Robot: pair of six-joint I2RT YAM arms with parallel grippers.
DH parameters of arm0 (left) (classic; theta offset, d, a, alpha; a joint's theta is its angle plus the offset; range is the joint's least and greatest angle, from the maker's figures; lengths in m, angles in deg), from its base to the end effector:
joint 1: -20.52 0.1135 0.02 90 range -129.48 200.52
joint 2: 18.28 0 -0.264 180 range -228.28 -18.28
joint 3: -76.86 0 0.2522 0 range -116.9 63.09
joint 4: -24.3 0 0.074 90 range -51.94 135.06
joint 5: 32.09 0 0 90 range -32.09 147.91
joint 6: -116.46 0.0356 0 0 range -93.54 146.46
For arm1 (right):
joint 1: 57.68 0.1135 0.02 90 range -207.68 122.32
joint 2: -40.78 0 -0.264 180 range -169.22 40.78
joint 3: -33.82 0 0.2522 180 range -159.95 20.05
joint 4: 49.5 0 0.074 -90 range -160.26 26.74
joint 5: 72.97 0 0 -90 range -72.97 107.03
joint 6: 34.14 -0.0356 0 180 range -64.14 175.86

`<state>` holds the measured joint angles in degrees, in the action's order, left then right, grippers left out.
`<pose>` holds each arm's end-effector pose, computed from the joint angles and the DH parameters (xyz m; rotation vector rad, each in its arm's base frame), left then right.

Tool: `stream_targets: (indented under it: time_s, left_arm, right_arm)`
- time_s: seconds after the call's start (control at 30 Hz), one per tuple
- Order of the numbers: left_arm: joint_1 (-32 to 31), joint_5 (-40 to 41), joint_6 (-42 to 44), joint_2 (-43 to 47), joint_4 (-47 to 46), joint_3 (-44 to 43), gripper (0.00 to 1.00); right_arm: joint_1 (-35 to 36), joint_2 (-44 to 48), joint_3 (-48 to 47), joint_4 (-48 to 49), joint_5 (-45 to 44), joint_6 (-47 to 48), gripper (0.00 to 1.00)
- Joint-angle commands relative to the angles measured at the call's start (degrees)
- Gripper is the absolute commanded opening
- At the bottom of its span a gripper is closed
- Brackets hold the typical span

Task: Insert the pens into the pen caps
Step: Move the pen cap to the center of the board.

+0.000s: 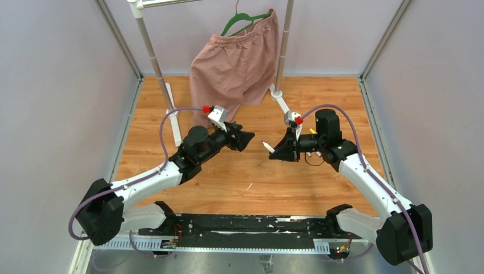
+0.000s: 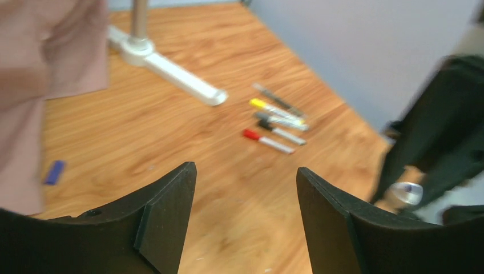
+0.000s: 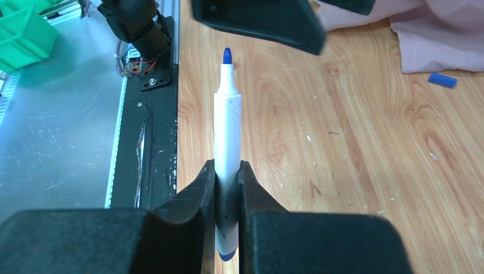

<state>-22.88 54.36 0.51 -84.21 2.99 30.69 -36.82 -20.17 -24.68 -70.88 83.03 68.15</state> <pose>0.1868 -0.1797 0.2722 0.2989 1.6050 -0.9954 0.1984 0.1104 0.2978 -1.2153 1.4739 1.2250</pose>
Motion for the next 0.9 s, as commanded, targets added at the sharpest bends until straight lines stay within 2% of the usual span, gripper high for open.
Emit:
stream_targets:
  time_s: [0.0,0.13,0.23,0.47,0.63,0.87]
  left_arm:
    - [4.2,1.7,13.6,-6.5,25.0,-8.0,0.71]
    - [8.6,-0.3,18.0,-17.7,35.2,-17.7,0.72]
    - [11.4,-2.1,20.5,-26.6,42.9,-27.7,0.69]
    - [13.3,0.4,26.6,-44.7,57.0,-47.1,0.54]
    - [14.0,2.3,30.0,-53.4,64.9,-57.2,0.44]
    - [14.1,5.4,32.2,-57.1,67.4,-62.2,0.43]
  right_arm:
    - [-1.1,0.9,-1.8,-2.7,-2.3,2.7,0.0]
    - [-2.0,1.1,-1.9,-2.9,-2.9,2.7,0.0]
    - [-2.3,1.0,-1.8,-2.9,-3.5,2.6,0.0]
    - [-2.7,0.5,-1.8,-3.0,-3.9,2.5,0.0]
    - [-2.9,0.4,-1.9,-3.0,-3.7,2.5,0.0]
    - [-3.2,0.1,-1.8,-3.0,-3.5,2.5,0.0]
